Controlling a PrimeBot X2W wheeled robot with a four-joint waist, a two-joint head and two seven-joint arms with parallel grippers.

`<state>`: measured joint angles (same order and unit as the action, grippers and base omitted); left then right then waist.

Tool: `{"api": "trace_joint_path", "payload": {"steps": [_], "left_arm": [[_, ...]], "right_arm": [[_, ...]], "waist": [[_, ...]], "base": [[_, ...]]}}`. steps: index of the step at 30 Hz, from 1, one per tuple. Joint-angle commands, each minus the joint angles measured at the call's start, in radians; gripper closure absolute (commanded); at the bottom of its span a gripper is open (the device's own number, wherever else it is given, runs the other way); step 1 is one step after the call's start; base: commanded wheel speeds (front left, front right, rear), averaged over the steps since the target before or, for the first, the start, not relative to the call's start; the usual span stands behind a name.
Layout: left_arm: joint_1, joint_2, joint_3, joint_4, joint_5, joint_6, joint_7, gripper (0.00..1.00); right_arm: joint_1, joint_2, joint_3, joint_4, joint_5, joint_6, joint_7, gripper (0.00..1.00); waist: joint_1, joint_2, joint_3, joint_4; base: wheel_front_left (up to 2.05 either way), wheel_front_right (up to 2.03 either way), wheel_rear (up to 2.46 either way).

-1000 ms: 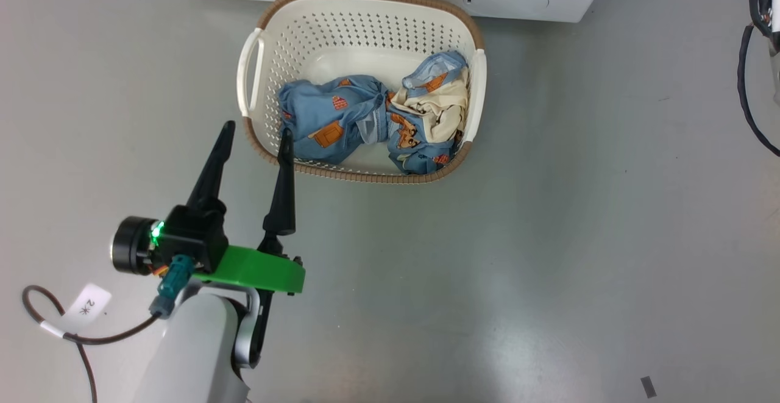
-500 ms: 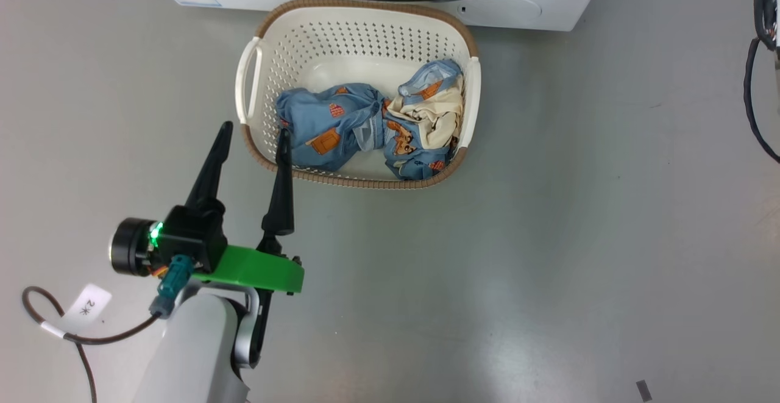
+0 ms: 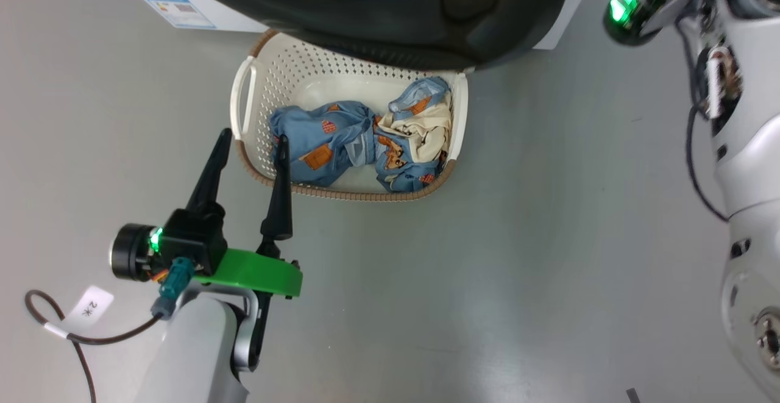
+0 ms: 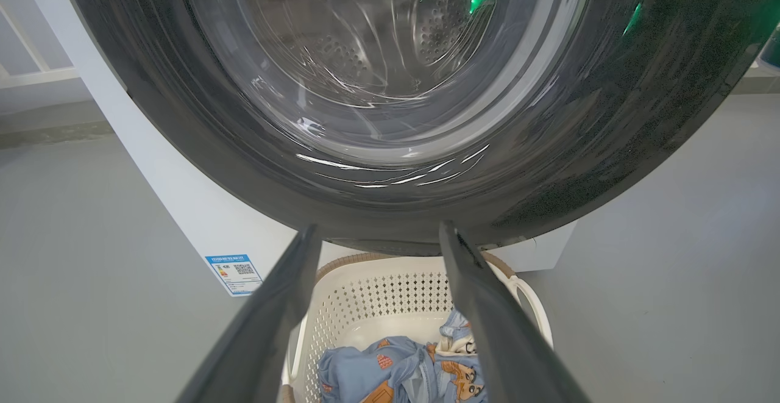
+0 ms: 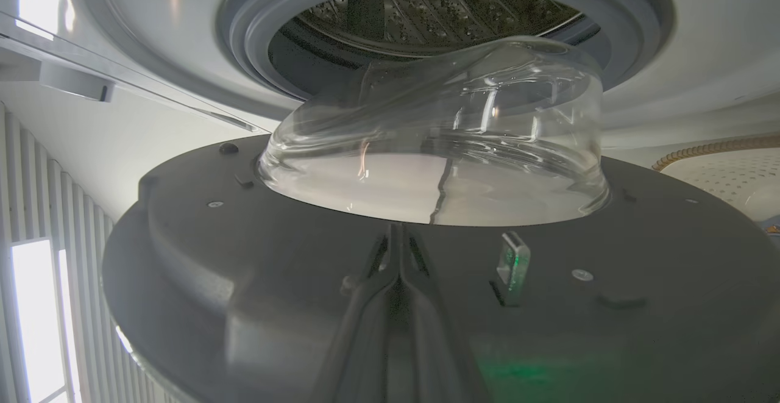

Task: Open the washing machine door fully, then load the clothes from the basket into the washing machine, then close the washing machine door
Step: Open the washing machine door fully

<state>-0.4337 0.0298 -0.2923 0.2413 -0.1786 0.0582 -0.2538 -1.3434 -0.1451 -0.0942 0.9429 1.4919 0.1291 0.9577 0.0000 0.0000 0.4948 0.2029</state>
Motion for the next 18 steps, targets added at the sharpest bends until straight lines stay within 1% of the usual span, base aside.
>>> {"api": "trace_joint_path", "payload": {"steps": [1, 7, 9, 14, 18], "left_arm": [[0.018, 0.02, 0.034, -0.015, 0.005, 0.011, -0.008, 0.0], [0.032, 0.02, 0.035, -0.006, 0.003, 0.007, -0.008, 0.0], [0.041, 0.02, 0.035, -0.002, 0.002, 0.005, -0.008, 0.0], [0.061, 0.02, 0.031, 0.007, -0.001, 0.002, -0.008, 0.0], [0.078, 0.02, 0.022, 0.017, -0.002, -0.003, -0.008, 0.0]], "right_arm": [[0.036, 0.042, 0.017, -0.045, 0.016, 0.002, 0.024, 1.0], [0.149, 0.066, 0.038, -0.149, 0.032, 0.002, 0.084, 1.0], [0.207, 0.077, 0.054, -0.201, 0.037, 0.002, 0.1, 1.0], [0.305, 0.089, 0.095, -0.273, 0.034, 0.002, 0.099, 1.0], [0.375, 0.093, 0.137, -0.318, 0.021, 0.002, 0.077, 1.0]], "waist": [[0.0, 0.0, -0.009, -0.005], [0.0, 0.0, -0.041, -0.011], [0.0, 0.0, -0.059, -0.013], [0.0, 0.0, -0.098, -0.014], [0.0, 0.0, -0.129, -0.014]], "base": [[0.0, 0.0, 0.0], [0.0, 0.0, 0.0], [0.0, 0.0, 0.0], [0.0, 0.0, 0.0], [0.0, 0.0, 0.0]]}}
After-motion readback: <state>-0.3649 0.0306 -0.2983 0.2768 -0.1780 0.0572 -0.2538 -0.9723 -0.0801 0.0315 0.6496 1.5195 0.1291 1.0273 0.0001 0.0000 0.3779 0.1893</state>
